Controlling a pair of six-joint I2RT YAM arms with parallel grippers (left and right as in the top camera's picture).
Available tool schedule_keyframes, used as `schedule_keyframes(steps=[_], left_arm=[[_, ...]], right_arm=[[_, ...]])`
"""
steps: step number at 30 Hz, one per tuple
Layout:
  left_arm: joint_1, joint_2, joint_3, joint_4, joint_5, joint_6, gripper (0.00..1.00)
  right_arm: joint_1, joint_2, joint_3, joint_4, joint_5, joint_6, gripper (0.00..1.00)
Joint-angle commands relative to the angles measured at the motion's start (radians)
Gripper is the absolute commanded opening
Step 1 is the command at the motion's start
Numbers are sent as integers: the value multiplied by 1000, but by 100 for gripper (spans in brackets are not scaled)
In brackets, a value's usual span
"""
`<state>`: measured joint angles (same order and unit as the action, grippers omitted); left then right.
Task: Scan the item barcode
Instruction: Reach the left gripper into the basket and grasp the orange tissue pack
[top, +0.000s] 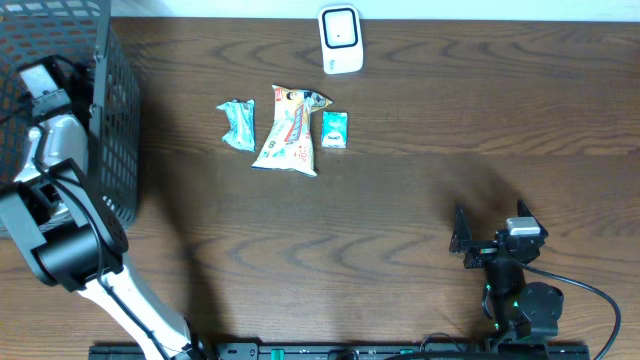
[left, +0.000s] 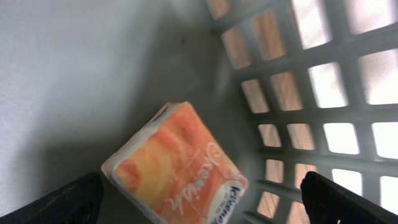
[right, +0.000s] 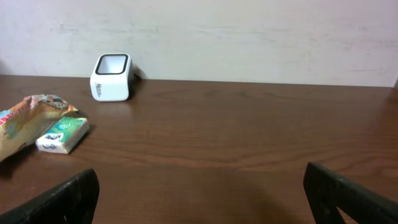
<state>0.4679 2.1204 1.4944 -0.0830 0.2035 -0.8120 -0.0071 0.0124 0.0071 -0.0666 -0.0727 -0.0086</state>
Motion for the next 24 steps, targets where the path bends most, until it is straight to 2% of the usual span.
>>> schedule_keyframes(steps=[1,6,13,16,21,24], left_arm=[[0,43,2,2,-16,-58,100],[1,55,2,3,-39,-54,98],[2,61,2,27,-85,-34,78],[2,75,2,55,-85,-17,74],[3,114,2,88,-85,78,72],[8,139,2,88,-85,153,45]], right_arm=[[8,-6,-2,-4,3,0,99],[8,-6,-2,-4,3,0,99],[8,-6,-2,-4,3,0,99],[8,-6,-2,-4,3,0,99],[8,-6,-2,-4,3,0,99],[8,-6,-2,-4,3,0,99]])
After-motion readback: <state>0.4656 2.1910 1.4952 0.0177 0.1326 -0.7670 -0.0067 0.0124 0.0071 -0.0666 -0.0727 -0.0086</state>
